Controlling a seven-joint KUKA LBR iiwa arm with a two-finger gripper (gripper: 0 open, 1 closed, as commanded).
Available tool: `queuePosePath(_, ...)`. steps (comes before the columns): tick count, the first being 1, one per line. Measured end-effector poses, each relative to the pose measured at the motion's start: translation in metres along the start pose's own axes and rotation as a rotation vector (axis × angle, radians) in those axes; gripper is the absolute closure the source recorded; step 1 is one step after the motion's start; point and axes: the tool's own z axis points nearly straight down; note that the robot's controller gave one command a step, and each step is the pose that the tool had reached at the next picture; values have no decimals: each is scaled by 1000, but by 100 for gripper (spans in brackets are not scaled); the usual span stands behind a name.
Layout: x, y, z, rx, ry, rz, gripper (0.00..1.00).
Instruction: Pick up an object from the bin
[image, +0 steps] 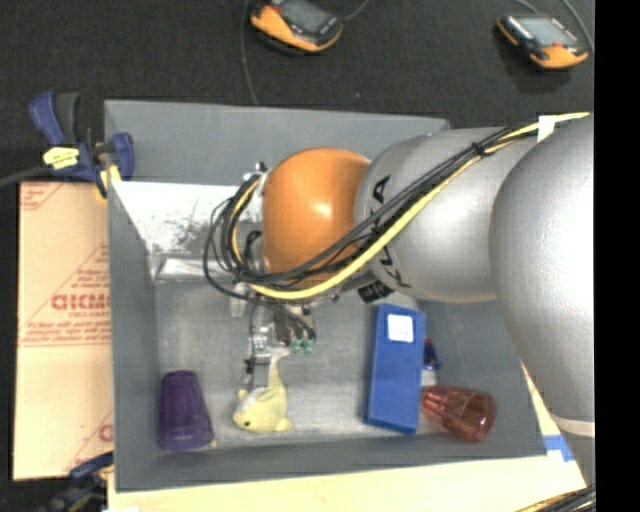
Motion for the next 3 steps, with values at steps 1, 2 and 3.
queuePosePath(1,-2,-1,-4,-1,-8,5,0)
queuePosePath(2,14,-14,28,-1,-14,-120,0)
queuePosePath(3,65,-45,45,1,-4,-330,0)
